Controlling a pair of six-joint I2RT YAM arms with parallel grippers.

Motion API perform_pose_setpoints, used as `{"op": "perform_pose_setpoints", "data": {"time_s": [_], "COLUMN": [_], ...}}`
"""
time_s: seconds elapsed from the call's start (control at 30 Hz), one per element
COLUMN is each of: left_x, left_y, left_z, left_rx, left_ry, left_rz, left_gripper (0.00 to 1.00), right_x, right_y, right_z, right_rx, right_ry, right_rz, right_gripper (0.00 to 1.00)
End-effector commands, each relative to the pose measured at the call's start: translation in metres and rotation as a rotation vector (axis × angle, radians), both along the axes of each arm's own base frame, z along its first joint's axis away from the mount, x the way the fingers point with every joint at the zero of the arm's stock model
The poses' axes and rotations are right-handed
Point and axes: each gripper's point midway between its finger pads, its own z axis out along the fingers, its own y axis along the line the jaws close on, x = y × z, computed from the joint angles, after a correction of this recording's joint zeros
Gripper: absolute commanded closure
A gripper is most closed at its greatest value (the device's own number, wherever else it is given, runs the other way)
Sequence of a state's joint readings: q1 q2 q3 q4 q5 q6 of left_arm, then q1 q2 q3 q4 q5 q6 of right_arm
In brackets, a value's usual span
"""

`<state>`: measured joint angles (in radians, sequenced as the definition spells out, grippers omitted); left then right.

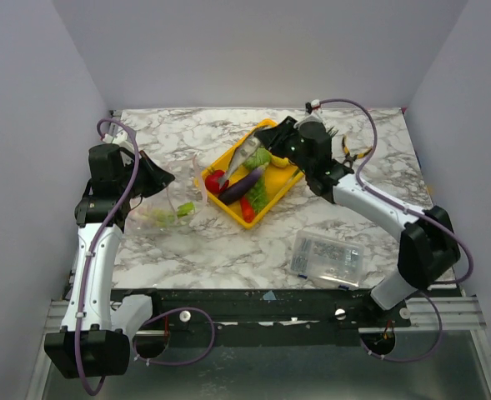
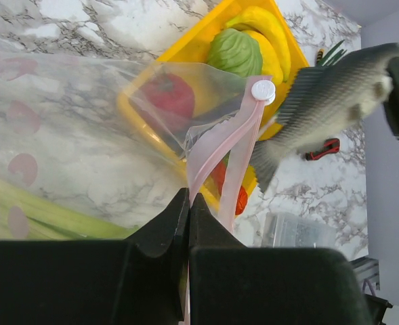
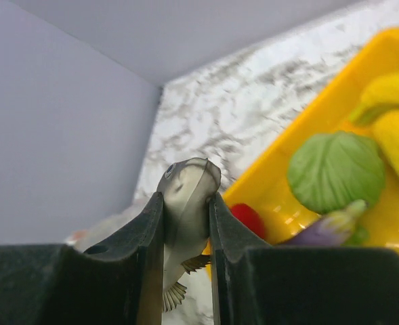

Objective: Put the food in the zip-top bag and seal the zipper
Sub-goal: Pick up the fake fish from the bin.

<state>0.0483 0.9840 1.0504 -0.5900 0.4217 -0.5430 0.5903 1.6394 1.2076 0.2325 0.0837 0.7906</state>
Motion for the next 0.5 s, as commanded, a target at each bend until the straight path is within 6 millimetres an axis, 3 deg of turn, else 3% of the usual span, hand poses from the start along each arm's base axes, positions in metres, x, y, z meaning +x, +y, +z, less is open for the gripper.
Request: {"op": "perform_pose_setpoints", "data": {"time_s": [0.0,0.1,0.2,0.4,0.47], "left_x": [0.002,0.003,0.004,0.004,0.003], "left_y": [-0.009,-0.009,-0.005,-0.003,-0.004], "left_z": [0.006,0.006,0.007,0.010,0.012], "left_rx": [-0.041,-0.050,-0.036,-0.024,-0.028], "left_ry": [-0.025,-0.009,0.000,-0.018,-0.023], "left_rz": [-0.044,-0.038,-0.011,-0.003,-0.010], "left_gripper": [1.00,1.00,1.00,1.00,1.00], "right_x": [-0.024,-0.061,-0.092,-0.124,-0.128], "right_y": [0.002,0.021,0.028,0.043,0.052], "right_z": [0.076,0.116,0.139,0.159,0.155], "right_rx": [0.071,0.107,0.146,0.123,0.102], "right_ry": [-0.215,-0.392,-0.512,-0.683,-0.717], "right_rz": [-0.046,-0.047,-0.098,-0.104,-0.071], "right_gripper": [1.00,1.00,1.00,1.00,1.00]}}
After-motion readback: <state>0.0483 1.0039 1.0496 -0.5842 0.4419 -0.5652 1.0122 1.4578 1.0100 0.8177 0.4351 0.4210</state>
